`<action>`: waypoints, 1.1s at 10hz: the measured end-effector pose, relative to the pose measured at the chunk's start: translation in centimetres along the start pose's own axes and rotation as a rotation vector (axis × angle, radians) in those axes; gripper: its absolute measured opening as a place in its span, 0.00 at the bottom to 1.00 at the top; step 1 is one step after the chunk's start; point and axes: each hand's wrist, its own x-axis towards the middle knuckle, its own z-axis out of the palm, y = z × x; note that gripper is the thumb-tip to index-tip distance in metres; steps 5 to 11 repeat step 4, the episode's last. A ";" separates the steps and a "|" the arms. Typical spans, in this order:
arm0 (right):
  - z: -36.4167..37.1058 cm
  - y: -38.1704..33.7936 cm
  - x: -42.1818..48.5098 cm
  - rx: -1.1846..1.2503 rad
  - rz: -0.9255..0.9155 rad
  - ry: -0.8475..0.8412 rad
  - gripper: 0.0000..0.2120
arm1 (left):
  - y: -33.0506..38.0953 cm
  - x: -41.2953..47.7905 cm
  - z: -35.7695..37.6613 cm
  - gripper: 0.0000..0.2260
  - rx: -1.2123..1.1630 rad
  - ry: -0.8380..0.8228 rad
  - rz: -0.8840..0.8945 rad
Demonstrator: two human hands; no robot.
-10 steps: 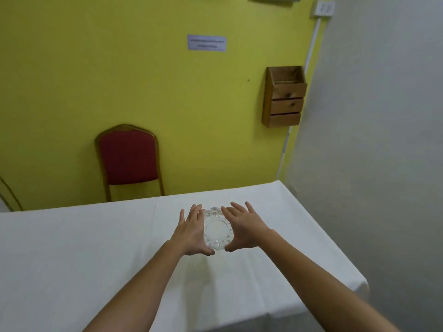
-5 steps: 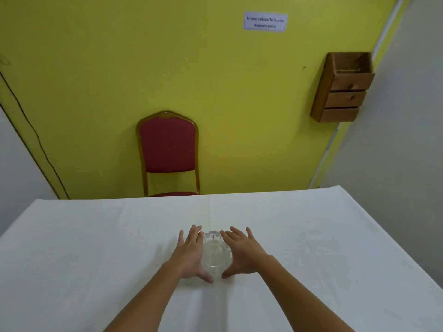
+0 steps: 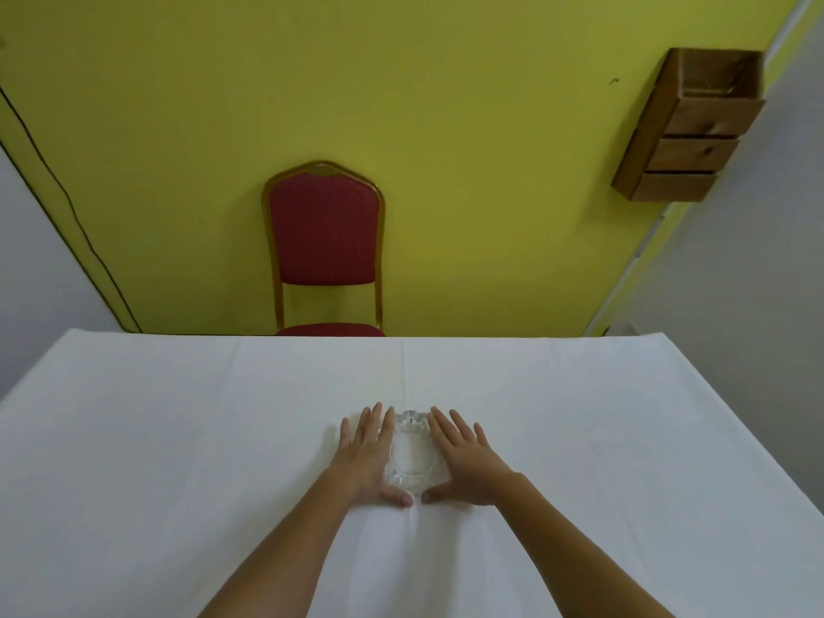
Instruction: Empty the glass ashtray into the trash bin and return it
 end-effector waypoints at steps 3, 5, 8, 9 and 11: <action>0.1 -0.8 -0.4 -0.133 0.062 -0.076 0.63 | -0.1 -0.3 -0.1 0.69 0.169 -0.038 -0.022; -0.3 -0.6 -0.9 -0.148 0.046 -0.103 0.53 | -0.3 -1.1 -1.3 0.55 0.326 -0.008 0.006; -0.3 -0.6 -0.9 -0.148 0.046 -0.103 0.53 | -0.3 -1.1 -1.3 0.55 0.326 -0.008 0.006; -0.3 -0.6 -0.9 -0.148 0.046 -0.103 0.53 | -0.3 -1.1 -1.3 0.55 0.326 -0.008 0.006; -0.3 -0.6 -0.9 -0.148 0.046 -0.103 0.53 | -0.3 -1.1 -1.3 0.55 0.326 -0.008 0.006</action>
